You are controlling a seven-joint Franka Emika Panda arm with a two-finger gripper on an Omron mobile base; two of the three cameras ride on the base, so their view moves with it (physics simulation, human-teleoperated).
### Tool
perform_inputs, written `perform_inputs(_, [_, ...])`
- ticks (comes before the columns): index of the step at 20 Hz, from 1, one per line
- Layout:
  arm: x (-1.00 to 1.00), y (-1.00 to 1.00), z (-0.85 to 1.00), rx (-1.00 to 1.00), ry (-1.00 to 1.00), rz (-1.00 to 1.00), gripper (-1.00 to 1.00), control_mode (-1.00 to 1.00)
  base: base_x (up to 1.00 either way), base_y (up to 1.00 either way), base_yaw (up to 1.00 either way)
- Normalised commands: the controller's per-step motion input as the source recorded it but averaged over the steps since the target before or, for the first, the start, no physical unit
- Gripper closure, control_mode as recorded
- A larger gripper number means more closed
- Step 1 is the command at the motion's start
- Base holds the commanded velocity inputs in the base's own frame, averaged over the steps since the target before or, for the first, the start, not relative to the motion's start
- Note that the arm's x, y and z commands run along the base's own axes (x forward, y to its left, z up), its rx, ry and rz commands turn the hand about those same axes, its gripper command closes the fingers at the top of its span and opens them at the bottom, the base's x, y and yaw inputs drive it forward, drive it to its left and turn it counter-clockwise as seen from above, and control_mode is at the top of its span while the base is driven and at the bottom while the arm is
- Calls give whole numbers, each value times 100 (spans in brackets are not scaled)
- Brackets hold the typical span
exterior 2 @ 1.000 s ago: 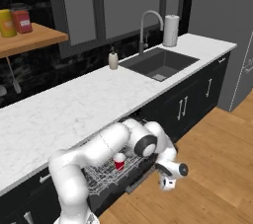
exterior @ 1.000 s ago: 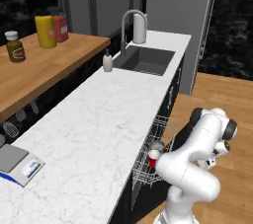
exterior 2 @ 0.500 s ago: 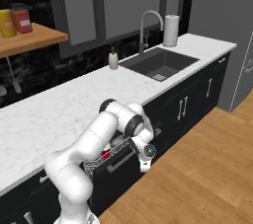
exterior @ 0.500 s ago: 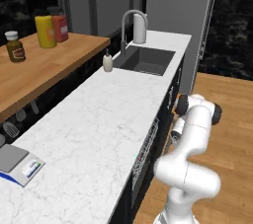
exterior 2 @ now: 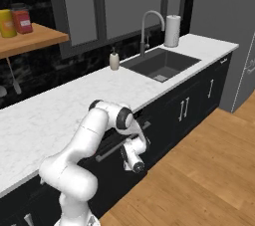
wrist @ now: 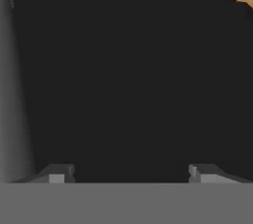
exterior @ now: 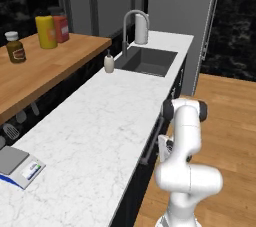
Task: Pick up the cup and bowl from the counter, place them in the dishwasher, and close the dishwasher door.
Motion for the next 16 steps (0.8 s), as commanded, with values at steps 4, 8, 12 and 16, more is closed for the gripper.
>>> perform_inputs(4, [57,100,32,22,-50,7,-100,-100,0,0,0])
perform_inputs(8, [70,100,86,9,-31,6,-100,-100,0,0,0])
perform_inputs(12, [32,79,54,0,-11,6,-100,-100,0,0,0])
perform_inputs(16, [16,20,30,0,0,8,-100,-100,0,0,0])
